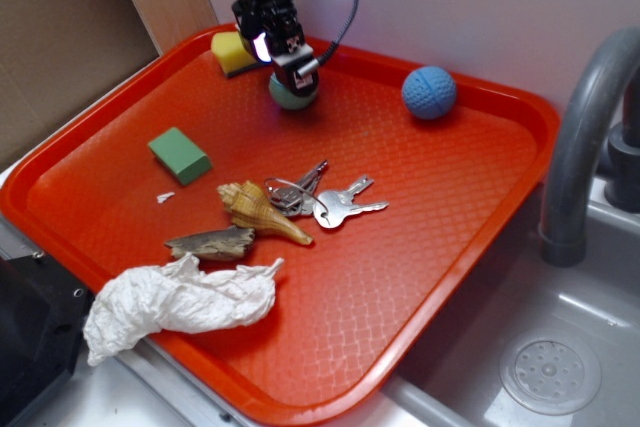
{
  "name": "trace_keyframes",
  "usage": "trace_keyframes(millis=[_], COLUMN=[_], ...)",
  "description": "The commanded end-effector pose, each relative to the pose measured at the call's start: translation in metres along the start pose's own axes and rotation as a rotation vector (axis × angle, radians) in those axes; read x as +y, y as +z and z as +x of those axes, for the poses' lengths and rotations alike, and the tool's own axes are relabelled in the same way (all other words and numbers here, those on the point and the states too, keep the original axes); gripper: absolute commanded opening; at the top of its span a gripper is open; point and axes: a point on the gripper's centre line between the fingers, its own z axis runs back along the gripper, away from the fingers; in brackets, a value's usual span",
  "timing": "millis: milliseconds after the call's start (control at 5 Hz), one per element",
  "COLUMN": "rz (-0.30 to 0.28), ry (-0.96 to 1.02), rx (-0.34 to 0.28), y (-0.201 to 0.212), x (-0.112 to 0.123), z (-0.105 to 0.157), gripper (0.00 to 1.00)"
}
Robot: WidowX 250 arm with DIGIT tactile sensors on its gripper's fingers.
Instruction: Grab the green ball.
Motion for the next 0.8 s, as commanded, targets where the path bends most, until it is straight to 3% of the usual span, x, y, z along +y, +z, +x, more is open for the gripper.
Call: trace_keyframes(millis=[0, 200, 400, 600], rz=[0.026, 0.023, -0.02, -0.153], ry=[0.006, 0.013, 0.134, 0.299], rx=[-0.03, -0.04, -0.061, -0.127], y=[-0.005, 0.0, 0.05, 0.099], x=[-0.013, -0.016, -0.012, 0.008], z=[0.005, 0.004, -0.007, -0.035], gripper=[0.0, 0.0, 0.0, 0.0])
